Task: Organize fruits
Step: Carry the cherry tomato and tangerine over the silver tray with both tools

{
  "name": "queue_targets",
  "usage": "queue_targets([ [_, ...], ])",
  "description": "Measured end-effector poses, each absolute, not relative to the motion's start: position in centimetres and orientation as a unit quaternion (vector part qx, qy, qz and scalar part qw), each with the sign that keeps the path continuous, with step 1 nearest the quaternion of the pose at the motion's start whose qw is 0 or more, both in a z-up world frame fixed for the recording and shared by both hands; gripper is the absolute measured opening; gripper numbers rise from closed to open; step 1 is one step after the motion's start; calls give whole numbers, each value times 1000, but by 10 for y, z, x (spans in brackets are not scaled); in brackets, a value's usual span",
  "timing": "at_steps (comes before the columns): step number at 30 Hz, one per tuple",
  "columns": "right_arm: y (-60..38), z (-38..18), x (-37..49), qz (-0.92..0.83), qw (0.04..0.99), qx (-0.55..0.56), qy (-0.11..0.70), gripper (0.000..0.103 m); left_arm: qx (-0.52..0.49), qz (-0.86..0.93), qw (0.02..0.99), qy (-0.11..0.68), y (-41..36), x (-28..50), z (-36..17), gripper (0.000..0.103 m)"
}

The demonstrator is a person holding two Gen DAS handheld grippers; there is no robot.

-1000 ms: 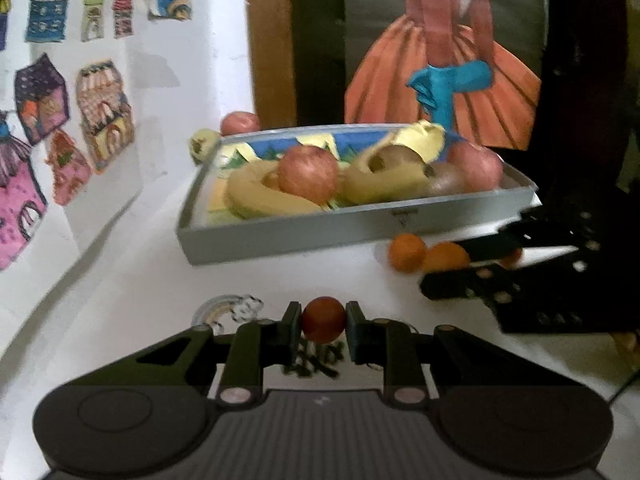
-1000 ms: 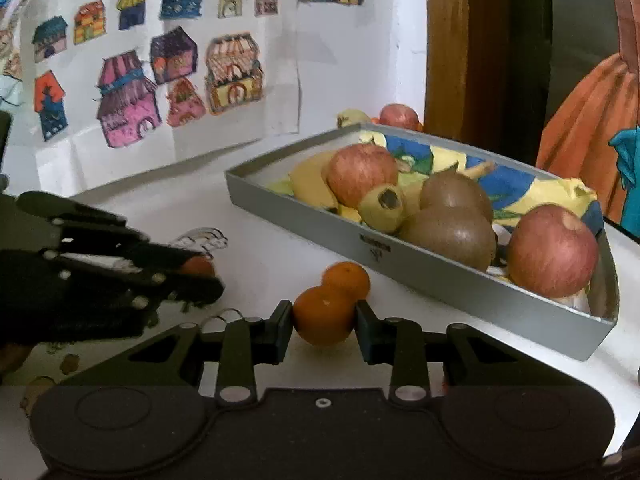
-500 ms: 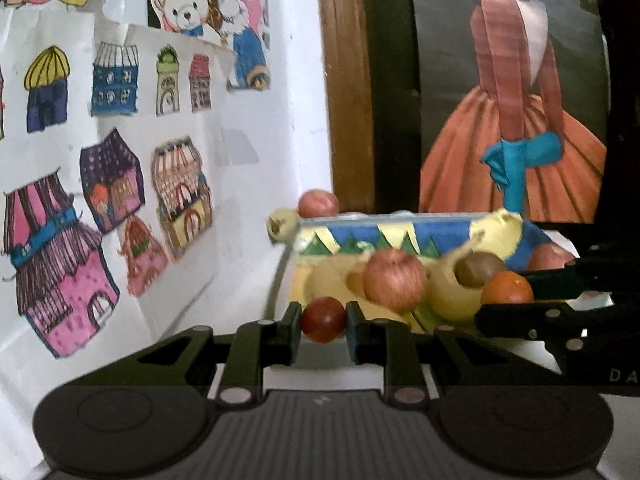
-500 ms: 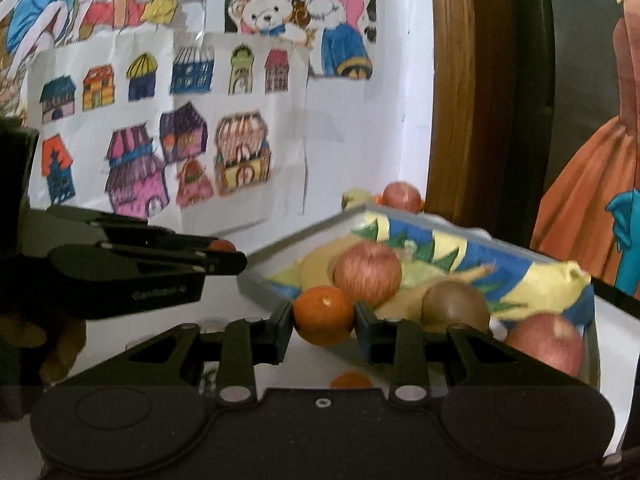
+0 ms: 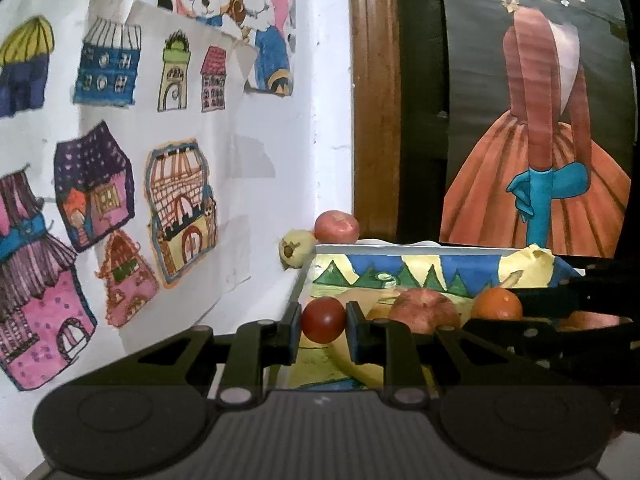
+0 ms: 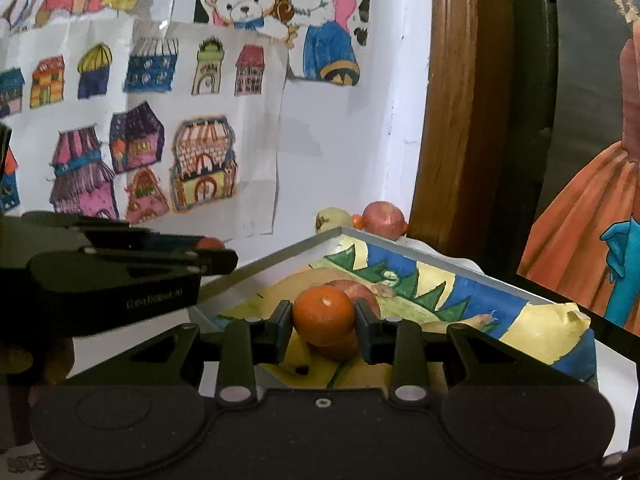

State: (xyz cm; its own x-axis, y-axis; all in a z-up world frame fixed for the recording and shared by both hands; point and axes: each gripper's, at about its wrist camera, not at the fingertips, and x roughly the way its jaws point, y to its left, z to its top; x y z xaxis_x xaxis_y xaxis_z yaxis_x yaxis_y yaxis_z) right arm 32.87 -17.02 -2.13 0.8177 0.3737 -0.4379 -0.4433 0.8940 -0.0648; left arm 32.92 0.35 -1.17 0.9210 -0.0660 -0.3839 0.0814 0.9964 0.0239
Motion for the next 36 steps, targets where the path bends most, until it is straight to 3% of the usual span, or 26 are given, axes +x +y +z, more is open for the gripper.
queue_targets([
  [36, -164, -42, 342, 215, 941, -95, 243, 36, -2, -78, 965, 249, 4, 358, -38, 25],
])
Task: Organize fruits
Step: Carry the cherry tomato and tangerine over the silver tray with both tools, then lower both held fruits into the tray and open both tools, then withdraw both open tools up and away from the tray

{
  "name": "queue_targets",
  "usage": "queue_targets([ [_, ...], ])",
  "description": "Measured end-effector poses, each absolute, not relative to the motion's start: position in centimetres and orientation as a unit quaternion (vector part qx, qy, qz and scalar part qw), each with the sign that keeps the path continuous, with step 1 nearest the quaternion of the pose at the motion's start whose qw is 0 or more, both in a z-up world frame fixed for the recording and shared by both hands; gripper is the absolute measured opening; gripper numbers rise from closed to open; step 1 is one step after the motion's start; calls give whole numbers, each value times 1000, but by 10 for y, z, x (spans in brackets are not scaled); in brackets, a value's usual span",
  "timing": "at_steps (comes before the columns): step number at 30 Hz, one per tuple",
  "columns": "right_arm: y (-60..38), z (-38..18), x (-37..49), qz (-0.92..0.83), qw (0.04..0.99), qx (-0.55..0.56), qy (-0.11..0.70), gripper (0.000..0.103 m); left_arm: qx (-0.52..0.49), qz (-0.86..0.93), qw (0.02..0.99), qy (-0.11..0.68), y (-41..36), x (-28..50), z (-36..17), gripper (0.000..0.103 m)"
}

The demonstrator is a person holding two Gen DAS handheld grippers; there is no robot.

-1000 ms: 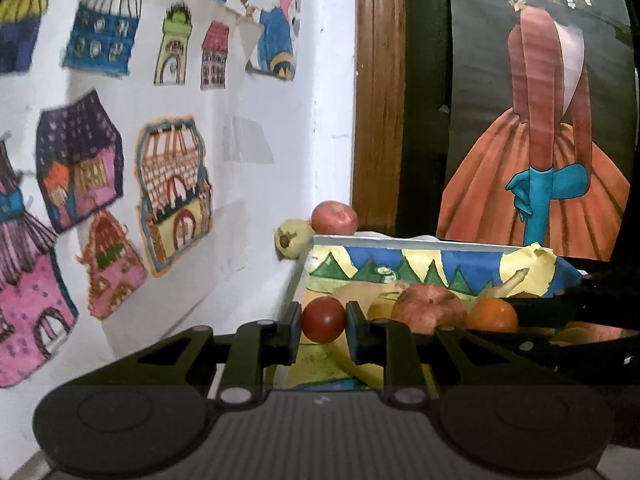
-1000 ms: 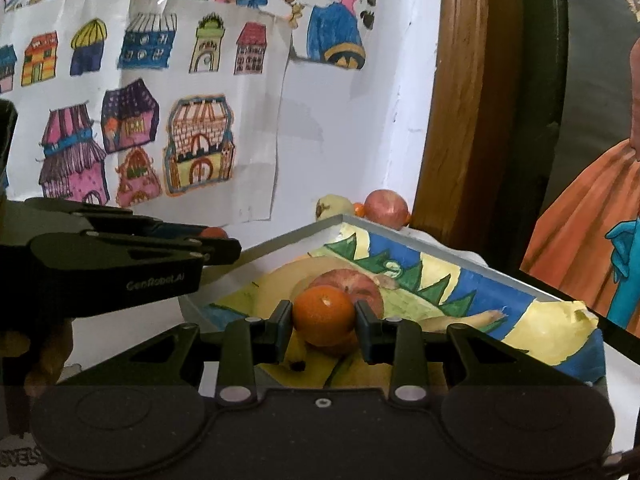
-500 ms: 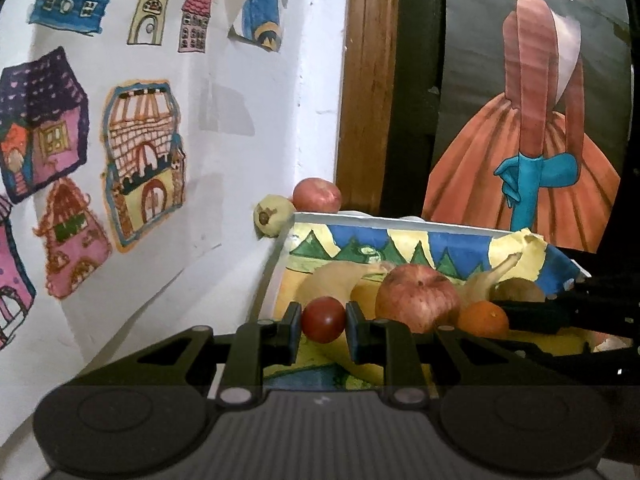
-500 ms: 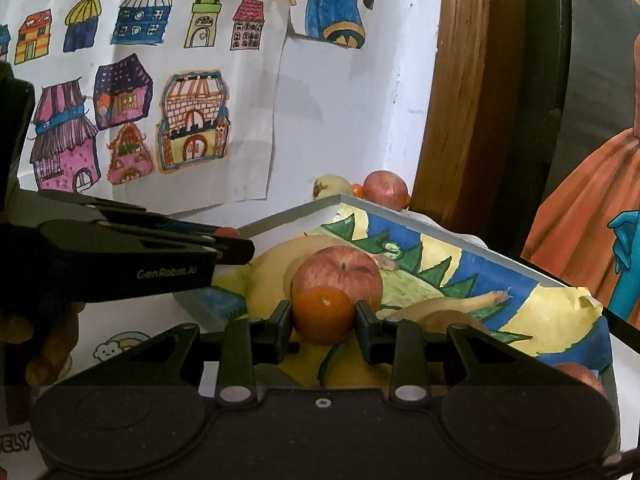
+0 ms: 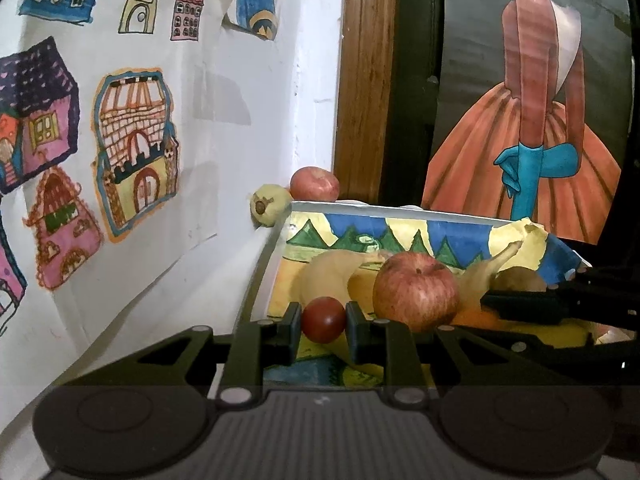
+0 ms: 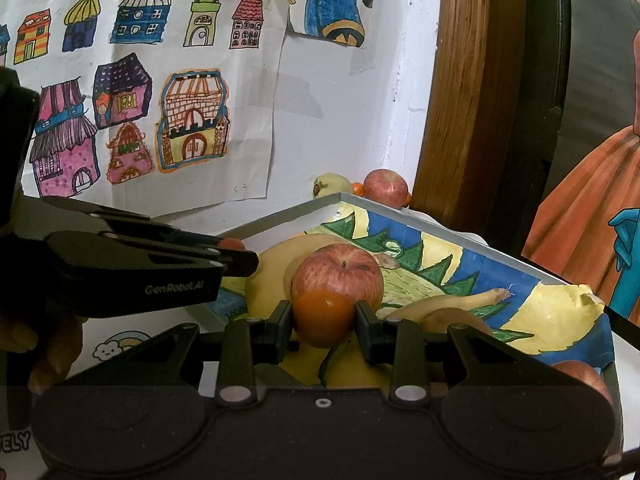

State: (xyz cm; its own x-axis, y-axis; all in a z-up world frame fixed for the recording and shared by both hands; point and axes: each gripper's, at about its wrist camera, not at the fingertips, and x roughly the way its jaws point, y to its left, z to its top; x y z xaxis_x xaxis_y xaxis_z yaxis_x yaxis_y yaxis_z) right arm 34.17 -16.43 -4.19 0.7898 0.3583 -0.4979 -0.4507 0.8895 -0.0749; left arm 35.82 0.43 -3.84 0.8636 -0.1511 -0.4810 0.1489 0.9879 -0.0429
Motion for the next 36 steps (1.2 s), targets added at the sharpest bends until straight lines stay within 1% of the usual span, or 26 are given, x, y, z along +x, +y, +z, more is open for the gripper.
queue_targets([
  [5, -164, -42, 341, 217, 941, -96, 241, 38, 1, -74, 965, 252, 4, 359, -40, 26],
  [7, -165, -42, 340, 217, 942, -94, 238, 43, 0, -70, 965, 254, 4, 359, -40, 27],
  [9, -167, -41, 337, 215, 944, -92, 234, 52, -5, -68, 965, 254, 6, 358, -39, 42],
  [10, -169, -40, 335, 214, 945, -91, 232, 54, -7, -65, 966, 251, 6, 356, -38, 55],
  [11, -171, -39, 333, 213, 945, -90, 229, 58, -9, -61, 967, 246, 7, 354, -36, 64],
  [13, -176, -35, 327, 211, 948, -90, 222, 63, -13, -59, 969, 239, 9, 350, -32, 66],
  [15, -181, -32, 321, 206, 950, -93, 215, 70, -16, -58, 970, 235, 9, 346, -27, 72],
  [17, -186, -27, 313, 199, 953, -95, 205, 75, -18, -54, 972, 227, 9, 340, -22, 84],
  [20, -196, -17, 298, 190, 959, -92, 188, 87, -24, -55, 975, 213, 7, 329, -12, 95],
  [22, -203, -10, 286, 184, 963, -90, 177, 92, -26, -57, 976, 207, 6, 321, -6, 98],
  [24, -210, -3, 271, 176, 967, -89, 163, 101, -25, -58, 978, 197, 3, 311, 0, 102],
  [25, -213, 0, 264, 171, 969, -88, 156, 102, -25, -58, 979, 192, 2, 305, 3, 103],
  [36, -249, 13, 177, 140, 980, -66, 128, 102, -21, -96, 978, 182, -22, 236, 19, 103],
])
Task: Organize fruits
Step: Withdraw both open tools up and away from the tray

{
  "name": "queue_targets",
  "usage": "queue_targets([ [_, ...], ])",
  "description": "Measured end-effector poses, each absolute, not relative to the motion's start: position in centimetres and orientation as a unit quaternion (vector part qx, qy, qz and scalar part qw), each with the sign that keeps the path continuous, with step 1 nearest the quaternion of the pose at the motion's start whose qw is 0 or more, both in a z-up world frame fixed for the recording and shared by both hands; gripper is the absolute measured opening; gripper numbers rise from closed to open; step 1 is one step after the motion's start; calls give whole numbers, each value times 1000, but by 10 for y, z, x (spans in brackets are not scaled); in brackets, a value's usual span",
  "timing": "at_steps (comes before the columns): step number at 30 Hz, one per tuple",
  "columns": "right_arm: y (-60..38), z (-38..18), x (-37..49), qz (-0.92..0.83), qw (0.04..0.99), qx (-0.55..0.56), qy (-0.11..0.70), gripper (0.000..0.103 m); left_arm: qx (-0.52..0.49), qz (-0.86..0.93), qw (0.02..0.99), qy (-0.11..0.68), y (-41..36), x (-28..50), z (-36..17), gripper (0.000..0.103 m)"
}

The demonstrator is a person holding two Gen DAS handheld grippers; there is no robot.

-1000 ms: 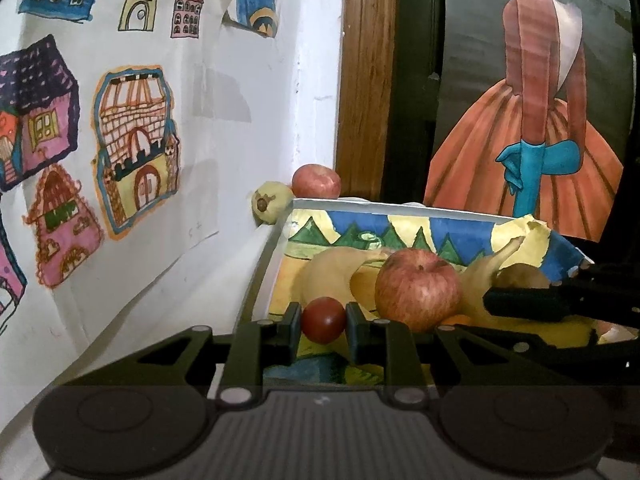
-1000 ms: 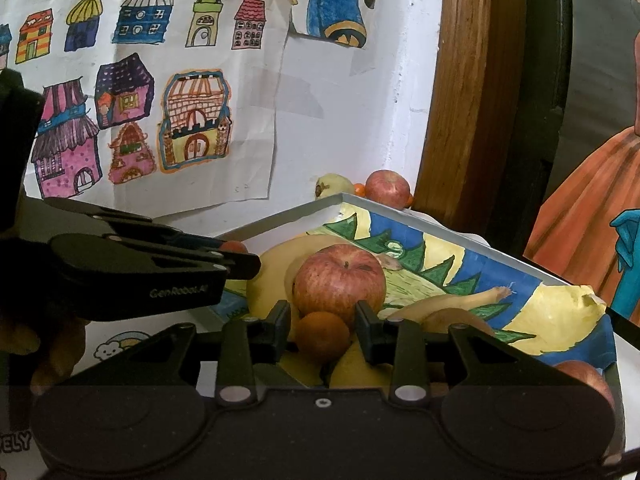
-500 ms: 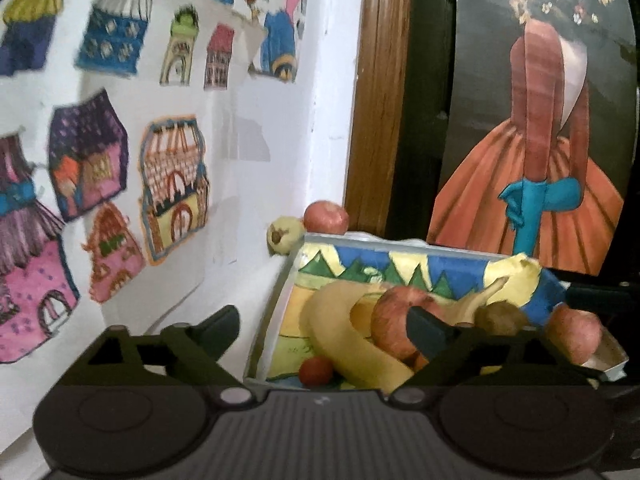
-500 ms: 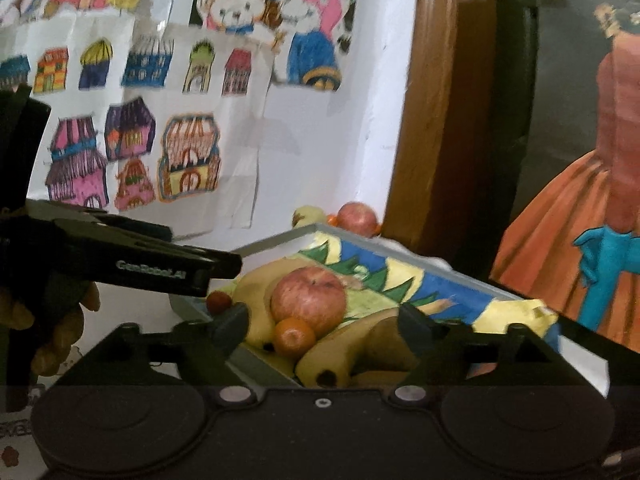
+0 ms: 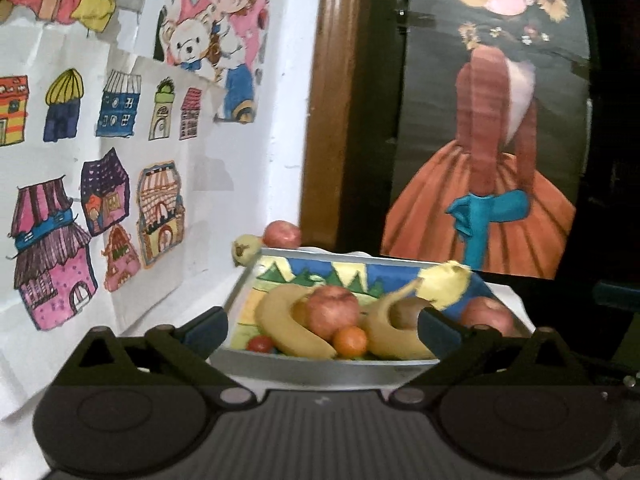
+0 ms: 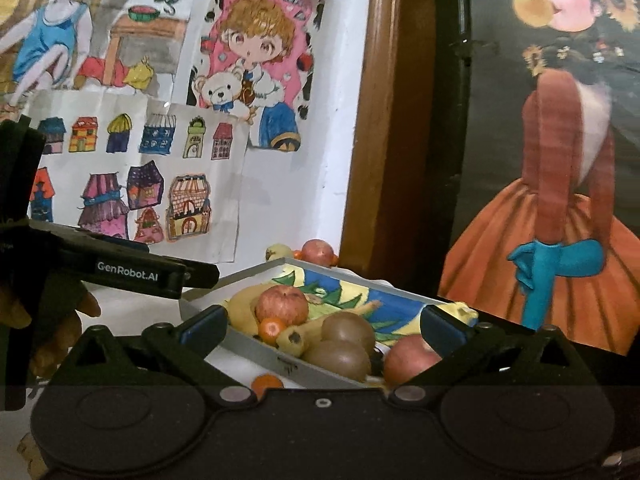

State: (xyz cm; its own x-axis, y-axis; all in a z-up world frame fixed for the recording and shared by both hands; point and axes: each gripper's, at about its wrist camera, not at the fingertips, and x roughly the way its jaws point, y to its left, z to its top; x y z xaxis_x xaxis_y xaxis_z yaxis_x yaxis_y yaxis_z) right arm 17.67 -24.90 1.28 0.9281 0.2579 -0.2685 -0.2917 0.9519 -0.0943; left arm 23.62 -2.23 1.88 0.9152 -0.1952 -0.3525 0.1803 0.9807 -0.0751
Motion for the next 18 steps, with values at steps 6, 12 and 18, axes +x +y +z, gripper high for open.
queue_targets([
  [6, -264, 6, 132, 126, 981, -56, 133, 102, -2, -115, 975, 189, -32, 198, 13, 103],
  [12, -276, -11, 104, 115, 979, -46, 159, 102, 11, -128, 968, 214, -38, 175, 1, 103],
  [18, -280, -27, 92, 110, 974, -46, 190, 102, 23, -133, 961, 242, -43, 162, -13, 103],
])
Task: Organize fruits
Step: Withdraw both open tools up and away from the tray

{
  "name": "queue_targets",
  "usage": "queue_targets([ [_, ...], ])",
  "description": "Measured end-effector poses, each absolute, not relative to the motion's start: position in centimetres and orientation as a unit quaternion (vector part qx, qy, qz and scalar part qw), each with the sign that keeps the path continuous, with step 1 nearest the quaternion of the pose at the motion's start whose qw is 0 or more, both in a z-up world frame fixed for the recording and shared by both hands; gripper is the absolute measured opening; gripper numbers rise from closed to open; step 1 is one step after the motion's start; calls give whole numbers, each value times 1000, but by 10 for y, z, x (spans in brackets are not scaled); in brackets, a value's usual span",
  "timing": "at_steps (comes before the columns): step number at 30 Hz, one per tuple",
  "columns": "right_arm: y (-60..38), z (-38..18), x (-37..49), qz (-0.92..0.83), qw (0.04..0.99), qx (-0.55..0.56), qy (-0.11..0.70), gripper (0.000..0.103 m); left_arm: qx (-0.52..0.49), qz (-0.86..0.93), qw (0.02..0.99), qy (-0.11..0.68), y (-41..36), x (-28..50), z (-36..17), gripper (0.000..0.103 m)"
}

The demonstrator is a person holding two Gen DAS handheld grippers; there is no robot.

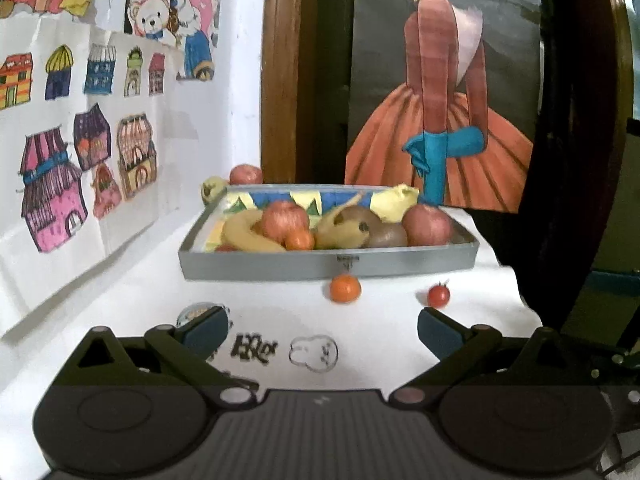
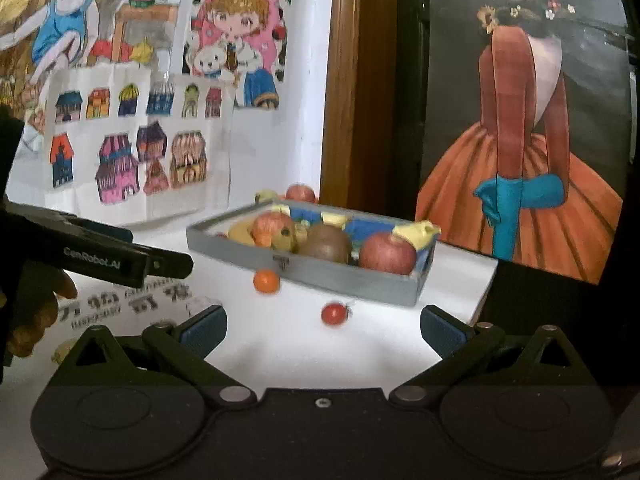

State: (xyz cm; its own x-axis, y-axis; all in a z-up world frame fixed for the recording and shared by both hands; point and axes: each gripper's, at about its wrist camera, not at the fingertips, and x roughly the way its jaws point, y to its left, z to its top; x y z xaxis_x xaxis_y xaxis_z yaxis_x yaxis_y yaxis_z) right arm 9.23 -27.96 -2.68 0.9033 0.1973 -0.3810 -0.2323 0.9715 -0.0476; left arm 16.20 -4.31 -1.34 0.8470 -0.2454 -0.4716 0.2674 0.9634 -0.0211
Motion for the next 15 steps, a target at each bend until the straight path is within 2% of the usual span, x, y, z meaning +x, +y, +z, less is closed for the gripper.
queue_targets([
  [15, -278, -35, 106, 121, 970, -48, 207, 102, 47, -134, 956, 256, -51, 173, -19, 103],
])
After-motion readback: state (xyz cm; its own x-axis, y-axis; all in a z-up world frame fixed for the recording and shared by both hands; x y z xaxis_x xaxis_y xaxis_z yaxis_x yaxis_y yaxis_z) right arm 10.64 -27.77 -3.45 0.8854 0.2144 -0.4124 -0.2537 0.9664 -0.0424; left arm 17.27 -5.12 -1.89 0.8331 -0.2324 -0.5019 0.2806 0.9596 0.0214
